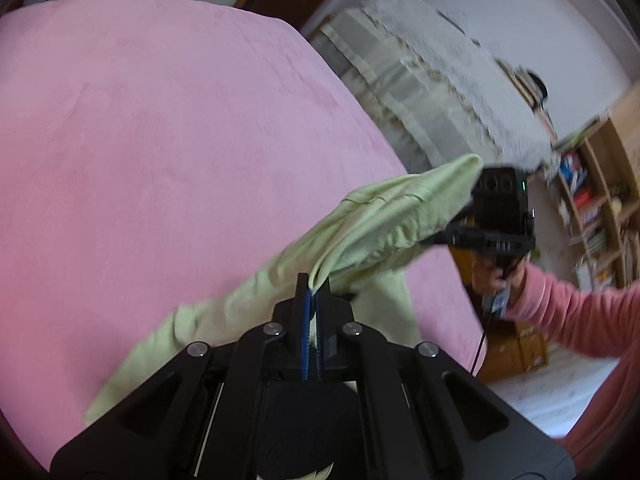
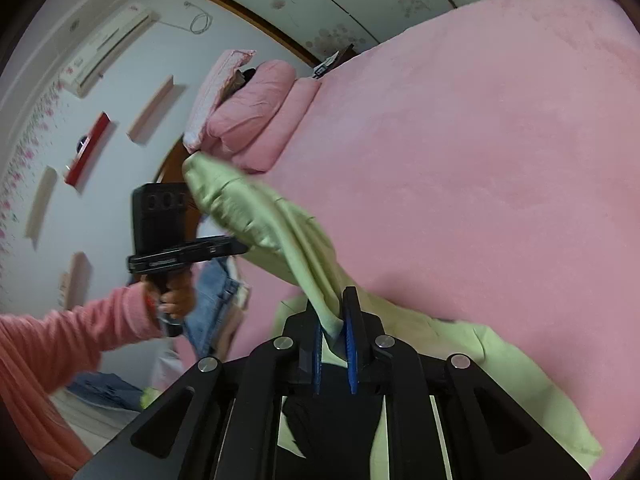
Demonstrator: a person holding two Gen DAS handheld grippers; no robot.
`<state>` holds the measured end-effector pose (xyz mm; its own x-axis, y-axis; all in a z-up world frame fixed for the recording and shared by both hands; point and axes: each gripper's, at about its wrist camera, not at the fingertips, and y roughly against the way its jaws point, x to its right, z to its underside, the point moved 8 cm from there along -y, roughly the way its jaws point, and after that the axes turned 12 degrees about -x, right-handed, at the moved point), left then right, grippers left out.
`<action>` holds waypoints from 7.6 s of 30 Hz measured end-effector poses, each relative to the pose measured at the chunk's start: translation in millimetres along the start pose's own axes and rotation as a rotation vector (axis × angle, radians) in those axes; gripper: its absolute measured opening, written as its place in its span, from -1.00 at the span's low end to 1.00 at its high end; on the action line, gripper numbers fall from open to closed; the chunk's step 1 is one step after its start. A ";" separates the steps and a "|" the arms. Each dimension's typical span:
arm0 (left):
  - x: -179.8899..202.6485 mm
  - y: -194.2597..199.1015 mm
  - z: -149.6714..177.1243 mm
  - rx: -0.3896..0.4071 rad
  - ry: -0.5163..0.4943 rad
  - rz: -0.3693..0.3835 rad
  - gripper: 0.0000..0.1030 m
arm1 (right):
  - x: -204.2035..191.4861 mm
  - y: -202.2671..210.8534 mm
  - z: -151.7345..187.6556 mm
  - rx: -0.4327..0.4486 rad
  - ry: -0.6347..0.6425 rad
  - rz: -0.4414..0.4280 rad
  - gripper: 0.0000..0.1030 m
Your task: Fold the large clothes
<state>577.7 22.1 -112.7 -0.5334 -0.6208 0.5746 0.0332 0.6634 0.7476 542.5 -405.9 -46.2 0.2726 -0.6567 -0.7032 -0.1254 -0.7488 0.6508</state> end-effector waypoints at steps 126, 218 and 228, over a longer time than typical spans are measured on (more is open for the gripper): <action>114.8 8.0 697.6 0.008 0.837 -0.520 0.17 | -81.7 1.9 839.2 0.435 -0.963 0.480 0.69; -97.6 29.3 102.4 0.118 0.581 -0.701 -0.91 | 98.9 -7.9 119.9 0.335 -0.625 0.515 -0.46; -18.6 -103.2 175.1 -0.086 0.537 -0.446 -0.91 | 37.6 -143.9 175.1 -0.048 -0.399 0.381 -0.46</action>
<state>436.2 38.3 -258.9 -0.0217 -0.9611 0.2753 -0.0130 0.2756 0.9612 403.7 -338.5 -216.4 -0.1677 -0.8703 -0.4631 -0.0985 -0.4526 0.8863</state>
